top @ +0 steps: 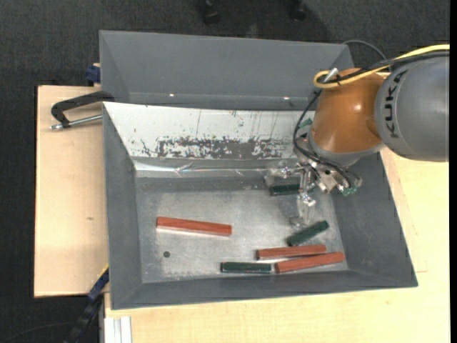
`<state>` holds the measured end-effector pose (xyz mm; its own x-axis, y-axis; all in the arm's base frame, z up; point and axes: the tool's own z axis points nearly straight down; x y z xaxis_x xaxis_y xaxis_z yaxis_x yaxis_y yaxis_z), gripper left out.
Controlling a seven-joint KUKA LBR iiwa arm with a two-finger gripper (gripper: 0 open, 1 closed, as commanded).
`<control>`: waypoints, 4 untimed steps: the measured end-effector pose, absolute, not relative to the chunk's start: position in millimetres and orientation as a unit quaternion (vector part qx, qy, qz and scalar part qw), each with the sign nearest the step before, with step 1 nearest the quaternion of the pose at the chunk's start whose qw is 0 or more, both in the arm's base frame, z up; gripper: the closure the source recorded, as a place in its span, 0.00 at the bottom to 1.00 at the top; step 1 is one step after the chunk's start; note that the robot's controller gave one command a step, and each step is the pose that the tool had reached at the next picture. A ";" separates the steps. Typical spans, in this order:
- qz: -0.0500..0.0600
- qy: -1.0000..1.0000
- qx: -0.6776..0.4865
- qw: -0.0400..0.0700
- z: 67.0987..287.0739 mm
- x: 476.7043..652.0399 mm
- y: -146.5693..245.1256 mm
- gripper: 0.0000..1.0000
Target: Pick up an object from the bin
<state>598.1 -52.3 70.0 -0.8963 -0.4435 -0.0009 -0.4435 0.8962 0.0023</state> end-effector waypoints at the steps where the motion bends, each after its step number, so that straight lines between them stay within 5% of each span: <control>1: 0.001 0.974 -0.228 0.002 71.2 599.3 -51.4 0.00; 2: 0.000 0.974 -0.228 0.002 71.3 599.4 -51.4 1.00; 3: 0.000 0.974 -0.227 0.003 73.1 600.9 -50.7 1.00; 4: -0.001 0.974 -0.227 0.006 113.7 603.6 -50.0 1.00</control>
Offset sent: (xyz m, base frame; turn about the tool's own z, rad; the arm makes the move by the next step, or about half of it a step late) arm 0.0000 0.0000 0.0000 0.0000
